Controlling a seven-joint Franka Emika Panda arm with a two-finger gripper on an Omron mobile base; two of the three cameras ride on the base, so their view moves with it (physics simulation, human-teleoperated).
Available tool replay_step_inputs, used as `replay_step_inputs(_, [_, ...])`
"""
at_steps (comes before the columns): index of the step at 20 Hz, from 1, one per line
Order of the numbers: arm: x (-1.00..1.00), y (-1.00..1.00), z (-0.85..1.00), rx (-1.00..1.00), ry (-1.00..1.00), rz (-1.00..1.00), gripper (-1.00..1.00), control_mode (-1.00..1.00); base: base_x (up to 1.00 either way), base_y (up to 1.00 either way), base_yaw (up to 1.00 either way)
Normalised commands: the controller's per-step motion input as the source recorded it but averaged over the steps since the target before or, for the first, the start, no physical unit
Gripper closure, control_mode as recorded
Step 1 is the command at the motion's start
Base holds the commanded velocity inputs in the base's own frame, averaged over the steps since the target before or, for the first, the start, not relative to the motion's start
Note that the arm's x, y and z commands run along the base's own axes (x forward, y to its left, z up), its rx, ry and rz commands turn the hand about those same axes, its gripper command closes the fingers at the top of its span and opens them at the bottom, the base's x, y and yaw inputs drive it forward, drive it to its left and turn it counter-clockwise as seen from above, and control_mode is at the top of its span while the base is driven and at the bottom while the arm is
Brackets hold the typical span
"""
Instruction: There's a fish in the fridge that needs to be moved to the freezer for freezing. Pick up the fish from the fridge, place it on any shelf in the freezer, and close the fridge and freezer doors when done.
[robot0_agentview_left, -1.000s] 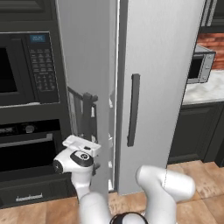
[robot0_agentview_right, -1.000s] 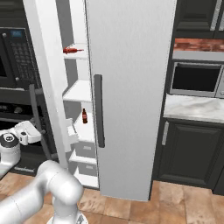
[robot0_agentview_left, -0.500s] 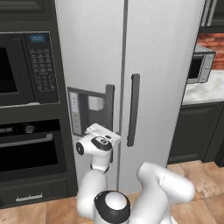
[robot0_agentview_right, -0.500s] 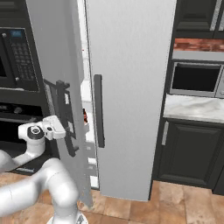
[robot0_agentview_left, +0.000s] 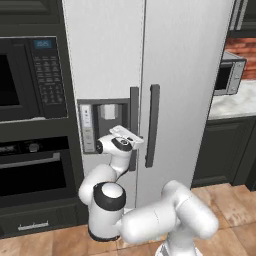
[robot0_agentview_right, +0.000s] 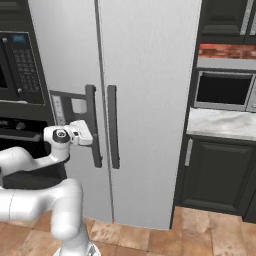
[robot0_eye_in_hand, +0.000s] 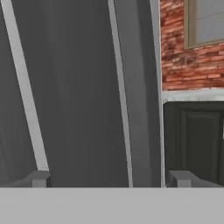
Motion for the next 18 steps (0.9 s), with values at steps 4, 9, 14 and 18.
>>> replay_step_inputs(4, [0.87, -0.44, 0.16, 0.04, 0.00, -0.01, -1.00, -1.00, 0.00, 0.00, 0.00])
replay_step_inputs(9, [0.71, -0.51, 0.06, 0.04, 0.00, 0.00, -1.00, -1.00, 0.00, 0.00, 0.00])
replay_step_inputs(14, [0.56, -0.53, 0.15, 0.06, 0.00, 0.00, -1.00, -1.00, 0.00, 0.00, 0.00])
replay_step_inputs(18, [0.58, -0.49, 0.29, 0.07, 0.00, 0.00, -1.00, -1.00, 0.00, 0.00, 0.00])
